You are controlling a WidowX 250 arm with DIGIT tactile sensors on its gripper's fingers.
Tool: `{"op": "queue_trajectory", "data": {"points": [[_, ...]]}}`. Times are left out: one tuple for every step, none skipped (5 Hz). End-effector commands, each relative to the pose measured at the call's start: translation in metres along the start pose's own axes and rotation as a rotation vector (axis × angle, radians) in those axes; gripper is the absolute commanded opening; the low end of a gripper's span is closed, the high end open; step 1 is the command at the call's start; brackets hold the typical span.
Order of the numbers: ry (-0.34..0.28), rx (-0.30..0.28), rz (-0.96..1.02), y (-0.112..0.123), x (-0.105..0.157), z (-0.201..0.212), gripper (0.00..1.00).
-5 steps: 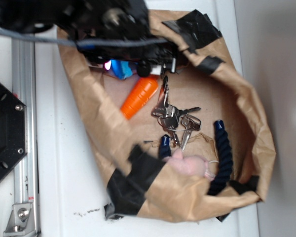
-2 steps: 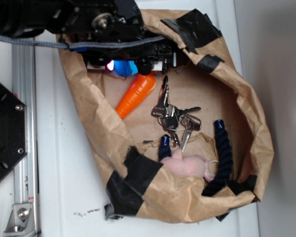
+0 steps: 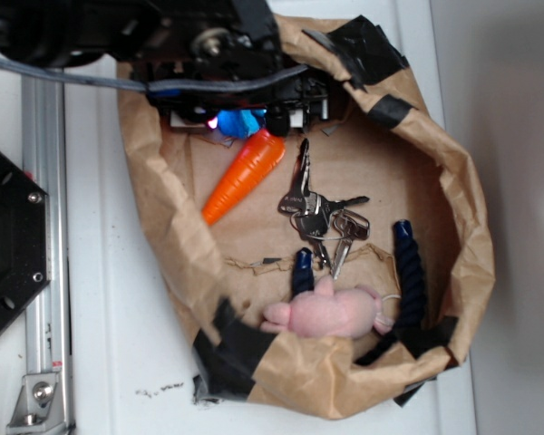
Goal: Grab the blue sponge.
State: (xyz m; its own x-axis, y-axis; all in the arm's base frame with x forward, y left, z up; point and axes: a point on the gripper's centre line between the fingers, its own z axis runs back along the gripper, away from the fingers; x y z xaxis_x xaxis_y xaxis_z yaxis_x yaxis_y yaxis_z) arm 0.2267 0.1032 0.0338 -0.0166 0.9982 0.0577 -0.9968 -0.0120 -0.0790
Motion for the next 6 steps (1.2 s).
{"op": "queue_trajectory", "data": {"points": [[-0.038,-0.001,-0.029,0.014,-0.003,0.006,0.0],[-0.039,-0.002,-0.04,0.013,-0.003,0.006,0.0],[-0.042,-0.008,-0.051,0.013,-0.003,0.007,0.0],[-0.04,-0.018,-0.061,0.013,-0.003,0.008,0.0],[-0.016,-0.055,-0.105,0.012,-0.004,0.014,0.0],[0.039,-0.143,-0.181,0.006,-0.013,0.04,0.0]]}}
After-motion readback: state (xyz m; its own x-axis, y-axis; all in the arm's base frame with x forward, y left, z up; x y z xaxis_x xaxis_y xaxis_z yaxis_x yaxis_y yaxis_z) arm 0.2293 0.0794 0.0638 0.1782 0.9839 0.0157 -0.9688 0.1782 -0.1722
